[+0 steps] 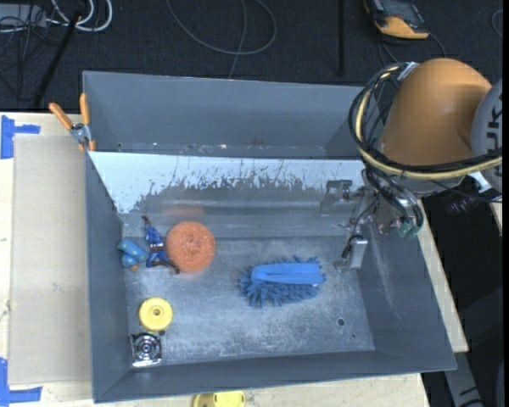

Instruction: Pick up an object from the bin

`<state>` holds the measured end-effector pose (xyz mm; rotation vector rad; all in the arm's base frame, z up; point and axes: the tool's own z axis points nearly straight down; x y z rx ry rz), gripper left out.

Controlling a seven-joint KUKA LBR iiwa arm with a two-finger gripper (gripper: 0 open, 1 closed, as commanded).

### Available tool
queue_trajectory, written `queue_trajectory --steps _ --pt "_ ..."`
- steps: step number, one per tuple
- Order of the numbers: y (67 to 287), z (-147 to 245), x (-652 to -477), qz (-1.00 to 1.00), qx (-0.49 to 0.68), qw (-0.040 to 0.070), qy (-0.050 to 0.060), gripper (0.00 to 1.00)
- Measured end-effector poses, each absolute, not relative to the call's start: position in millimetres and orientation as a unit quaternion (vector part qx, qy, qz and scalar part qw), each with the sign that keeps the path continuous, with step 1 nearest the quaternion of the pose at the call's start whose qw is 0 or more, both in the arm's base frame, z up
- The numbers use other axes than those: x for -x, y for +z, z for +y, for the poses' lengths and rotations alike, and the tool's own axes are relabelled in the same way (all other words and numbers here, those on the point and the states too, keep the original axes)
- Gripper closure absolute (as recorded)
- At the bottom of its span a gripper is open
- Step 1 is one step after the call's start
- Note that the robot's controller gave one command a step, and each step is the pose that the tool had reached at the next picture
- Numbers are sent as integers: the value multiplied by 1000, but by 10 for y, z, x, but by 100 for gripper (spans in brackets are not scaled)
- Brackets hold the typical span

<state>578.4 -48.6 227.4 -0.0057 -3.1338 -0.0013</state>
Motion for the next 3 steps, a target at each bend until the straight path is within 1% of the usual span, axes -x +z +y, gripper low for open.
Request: queue_trajectory --steps 1,2,3 --pt "2321 -485 -5798 -1000 1 0 0 0" --pt "2029 -398 -5705 -1000 -31 -3 0 0" --pt "1445 -71 -5482 -999 -33 -1 0 0"
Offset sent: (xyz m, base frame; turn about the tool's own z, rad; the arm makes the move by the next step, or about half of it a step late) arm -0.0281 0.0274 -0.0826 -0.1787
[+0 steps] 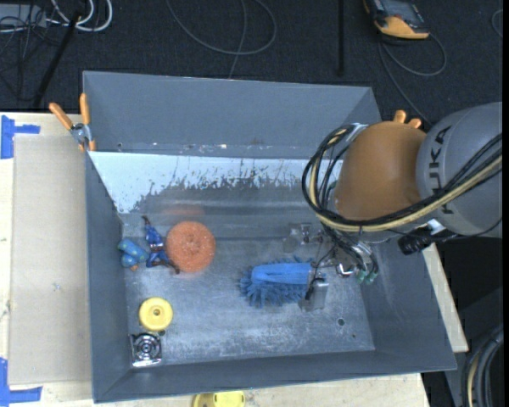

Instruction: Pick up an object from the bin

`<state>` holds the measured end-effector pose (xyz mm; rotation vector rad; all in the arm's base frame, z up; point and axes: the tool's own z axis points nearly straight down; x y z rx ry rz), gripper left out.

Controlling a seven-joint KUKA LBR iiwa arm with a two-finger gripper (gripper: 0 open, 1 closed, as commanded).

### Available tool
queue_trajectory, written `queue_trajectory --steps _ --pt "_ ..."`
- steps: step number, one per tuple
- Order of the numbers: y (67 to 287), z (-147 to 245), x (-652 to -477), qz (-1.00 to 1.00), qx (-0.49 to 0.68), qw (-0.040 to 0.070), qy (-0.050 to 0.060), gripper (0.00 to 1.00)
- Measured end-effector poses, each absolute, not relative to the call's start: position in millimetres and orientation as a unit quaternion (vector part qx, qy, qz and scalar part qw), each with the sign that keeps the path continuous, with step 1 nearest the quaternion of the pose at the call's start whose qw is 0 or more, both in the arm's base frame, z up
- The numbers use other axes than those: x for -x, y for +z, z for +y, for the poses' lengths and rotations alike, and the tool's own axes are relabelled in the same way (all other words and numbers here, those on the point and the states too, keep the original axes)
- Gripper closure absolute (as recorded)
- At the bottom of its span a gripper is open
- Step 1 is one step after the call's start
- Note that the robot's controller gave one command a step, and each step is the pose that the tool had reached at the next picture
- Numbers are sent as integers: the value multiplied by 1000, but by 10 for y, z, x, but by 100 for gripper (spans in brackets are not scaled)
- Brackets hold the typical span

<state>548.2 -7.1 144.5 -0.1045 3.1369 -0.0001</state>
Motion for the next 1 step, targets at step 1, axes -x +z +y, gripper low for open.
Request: queue_trajectory --steps 1 --pt "881 15 -5302 996 86 -1 0 100"
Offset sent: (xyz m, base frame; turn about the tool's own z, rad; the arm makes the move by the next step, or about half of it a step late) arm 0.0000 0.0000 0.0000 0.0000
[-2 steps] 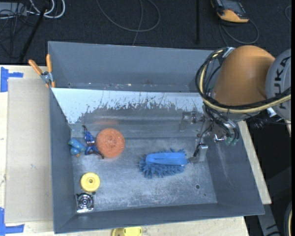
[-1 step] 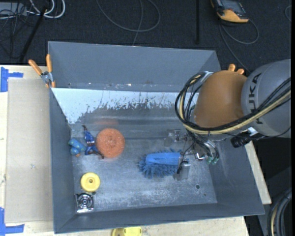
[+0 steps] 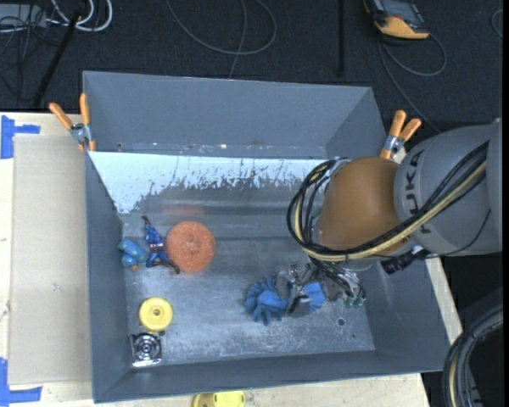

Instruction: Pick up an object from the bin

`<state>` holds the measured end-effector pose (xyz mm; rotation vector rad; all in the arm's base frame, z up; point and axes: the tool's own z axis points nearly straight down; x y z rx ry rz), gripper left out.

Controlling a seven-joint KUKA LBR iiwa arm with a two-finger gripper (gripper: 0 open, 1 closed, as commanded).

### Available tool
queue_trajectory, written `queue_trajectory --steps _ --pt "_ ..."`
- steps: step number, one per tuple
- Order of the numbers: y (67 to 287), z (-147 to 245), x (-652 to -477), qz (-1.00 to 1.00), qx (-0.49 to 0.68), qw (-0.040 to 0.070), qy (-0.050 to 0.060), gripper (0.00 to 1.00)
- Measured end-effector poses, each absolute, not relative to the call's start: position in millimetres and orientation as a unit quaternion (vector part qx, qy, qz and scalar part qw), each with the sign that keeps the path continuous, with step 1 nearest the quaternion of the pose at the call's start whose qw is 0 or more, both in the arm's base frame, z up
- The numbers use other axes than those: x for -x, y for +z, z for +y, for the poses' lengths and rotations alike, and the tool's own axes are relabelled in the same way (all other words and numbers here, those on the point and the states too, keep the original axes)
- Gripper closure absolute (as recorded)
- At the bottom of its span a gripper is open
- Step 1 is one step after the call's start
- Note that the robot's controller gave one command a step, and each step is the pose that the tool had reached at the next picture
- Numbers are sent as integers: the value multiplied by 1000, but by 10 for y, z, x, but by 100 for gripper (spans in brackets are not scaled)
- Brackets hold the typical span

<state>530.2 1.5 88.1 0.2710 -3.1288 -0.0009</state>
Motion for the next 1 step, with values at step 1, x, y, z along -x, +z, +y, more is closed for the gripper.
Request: queue_trajectory --steps 1 --pt "881 16 -5302 -996 -87 1 0 100"
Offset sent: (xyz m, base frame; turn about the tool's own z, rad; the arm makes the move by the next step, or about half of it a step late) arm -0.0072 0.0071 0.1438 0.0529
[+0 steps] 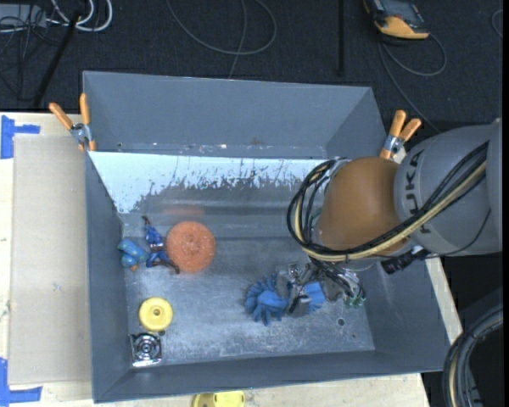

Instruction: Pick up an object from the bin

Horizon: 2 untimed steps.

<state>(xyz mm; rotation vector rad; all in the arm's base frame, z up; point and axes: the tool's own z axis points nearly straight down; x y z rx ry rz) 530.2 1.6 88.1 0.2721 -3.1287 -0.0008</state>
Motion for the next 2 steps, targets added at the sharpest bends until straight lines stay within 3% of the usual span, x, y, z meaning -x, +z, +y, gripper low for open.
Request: queue_trajectory --steps 1,2 --pt "889 16 -5298 -996 -86 1 0 100" --pt "1278 124 -5421 -998 -57 -3 0 100"
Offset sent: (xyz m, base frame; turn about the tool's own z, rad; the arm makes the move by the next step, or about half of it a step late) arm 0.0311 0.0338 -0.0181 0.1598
